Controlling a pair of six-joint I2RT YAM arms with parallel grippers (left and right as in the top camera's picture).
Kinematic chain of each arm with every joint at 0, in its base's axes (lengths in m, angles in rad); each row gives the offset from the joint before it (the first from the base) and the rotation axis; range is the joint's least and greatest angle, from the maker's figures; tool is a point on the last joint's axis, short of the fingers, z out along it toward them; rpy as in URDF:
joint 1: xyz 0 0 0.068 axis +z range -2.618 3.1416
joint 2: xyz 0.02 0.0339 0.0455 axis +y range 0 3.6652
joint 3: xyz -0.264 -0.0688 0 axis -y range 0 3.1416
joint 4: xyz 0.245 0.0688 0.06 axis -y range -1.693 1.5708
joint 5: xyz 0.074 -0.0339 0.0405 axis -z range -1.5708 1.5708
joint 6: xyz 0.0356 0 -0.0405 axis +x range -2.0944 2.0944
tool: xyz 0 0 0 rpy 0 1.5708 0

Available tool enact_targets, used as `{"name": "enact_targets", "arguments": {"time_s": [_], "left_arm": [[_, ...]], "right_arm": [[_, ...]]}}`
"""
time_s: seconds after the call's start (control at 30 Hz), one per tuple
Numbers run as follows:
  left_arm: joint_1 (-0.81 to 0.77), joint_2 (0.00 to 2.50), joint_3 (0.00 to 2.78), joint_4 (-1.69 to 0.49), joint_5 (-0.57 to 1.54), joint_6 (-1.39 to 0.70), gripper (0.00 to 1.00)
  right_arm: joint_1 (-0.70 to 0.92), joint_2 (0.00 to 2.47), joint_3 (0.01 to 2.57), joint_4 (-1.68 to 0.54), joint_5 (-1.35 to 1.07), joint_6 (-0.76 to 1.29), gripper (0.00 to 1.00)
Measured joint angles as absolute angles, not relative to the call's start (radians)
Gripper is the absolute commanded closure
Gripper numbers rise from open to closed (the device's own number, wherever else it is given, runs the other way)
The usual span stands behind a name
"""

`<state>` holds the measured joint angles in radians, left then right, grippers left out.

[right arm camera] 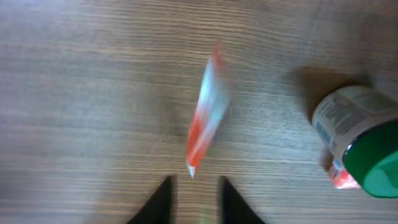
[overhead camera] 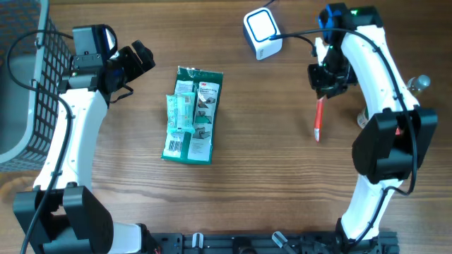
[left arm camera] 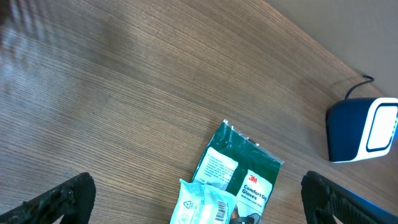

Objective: Scan the item barcode
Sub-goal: 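Carry the red stick to the right side and lower it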

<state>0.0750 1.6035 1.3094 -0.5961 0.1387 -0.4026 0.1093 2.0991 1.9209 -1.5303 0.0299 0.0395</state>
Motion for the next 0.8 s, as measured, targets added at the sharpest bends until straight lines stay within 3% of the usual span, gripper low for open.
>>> {"name": "enact_targets", "arguments": {"time_s": [0.1,0.27,0.4,0.8], "left_arm": [[0.075,1.604,1.309,-0.596,0.139,-0.403,0.0],[0.075,1.604,1.309,-0.596,0.139,-0.403,0.0],[0.075,1.604,1.309,-0.596,0.139,-0.403,0.0],[0.075,1.604,1.309,-0.596,0.139,-0.403,0.0]], "right_arm": [[0.101,2.108,1.921,-1.497,0.038,0.069,0.48],[0.102,2.11,1.921,-1.46,0.03,0.152,0.62],[0.104,2.11,1.911,-1.45,-0.005,0.218,0.62],[0.122,2.095,1.435,-1.041,0.047,0.292,0.62]]}}
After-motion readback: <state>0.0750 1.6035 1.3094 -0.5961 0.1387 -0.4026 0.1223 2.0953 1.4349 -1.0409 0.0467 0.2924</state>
